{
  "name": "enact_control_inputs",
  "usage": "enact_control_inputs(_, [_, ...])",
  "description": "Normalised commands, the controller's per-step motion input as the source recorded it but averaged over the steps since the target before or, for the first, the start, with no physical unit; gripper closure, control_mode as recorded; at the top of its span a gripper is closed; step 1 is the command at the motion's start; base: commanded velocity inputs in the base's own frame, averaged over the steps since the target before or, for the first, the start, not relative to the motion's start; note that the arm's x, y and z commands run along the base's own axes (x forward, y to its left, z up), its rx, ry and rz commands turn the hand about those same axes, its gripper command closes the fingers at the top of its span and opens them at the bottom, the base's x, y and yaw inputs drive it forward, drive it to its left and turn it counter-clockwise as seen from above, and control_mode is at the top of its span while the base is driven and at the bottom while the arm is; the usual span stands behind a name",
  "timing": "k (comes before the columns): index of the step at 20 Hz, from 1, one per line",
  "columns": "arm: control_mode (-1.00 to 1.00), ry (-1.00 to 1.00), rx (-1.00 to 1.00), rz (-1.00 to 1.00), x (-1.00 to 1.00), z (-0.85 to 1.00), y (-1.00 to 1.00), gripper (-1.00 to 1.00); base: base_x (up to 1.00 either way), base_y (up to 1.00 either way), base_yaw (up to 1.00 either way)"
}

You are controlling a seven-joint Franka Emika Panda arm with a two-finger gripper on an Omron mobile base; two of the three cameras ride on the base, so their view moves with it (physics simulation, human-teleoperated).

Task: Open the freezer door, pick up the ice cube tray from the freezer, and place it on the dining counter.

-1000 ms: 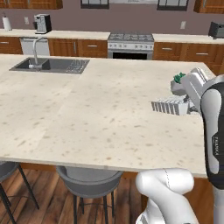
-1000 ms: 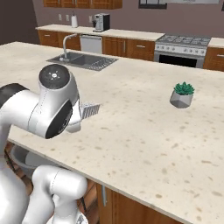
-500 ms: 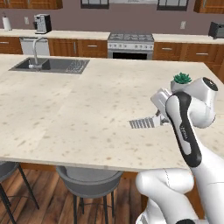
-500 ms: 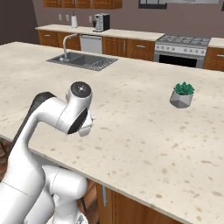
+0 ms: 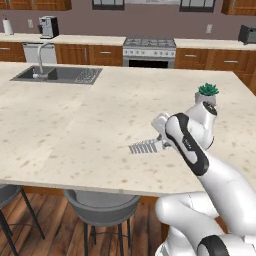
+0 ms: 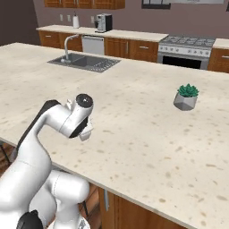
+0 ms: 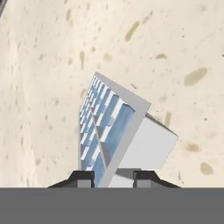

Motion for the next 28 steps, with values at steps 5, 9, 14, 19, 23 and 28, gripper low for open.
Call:
enact_control_inputs(5, [-1.0,0.0,0.0,0.06,0.41,-0.48,0.12,1.0,0.0,0.0,0.0])
enact_control_inputs(9, [-1.0,0.0,0.0,0.02,0.54,-0.45,0.0,1.0,0.0,0.0,0.0])
enact_control_inputs(14, [-1.0,0.0,0.0,0.02,0.5,-0.49,0.02,1.0,0.0,0.0,0.0])
enact_control_inputs(19, [-1.0,0.0,0.0,0.01,0.44,-0.46,0.15,1.0,0.0,0.0,0.0])
enact_control_inputs(23, [-1.0,0.06,0.0,0.04,0.21,-0.11,0.11,1.0,0.0,0.0,0.0])
enact_control_inputs(28, [-1.0,0.0,0.0,0.0,0.0,0.0,0.0,1.0,0.0,0.0,0.0])
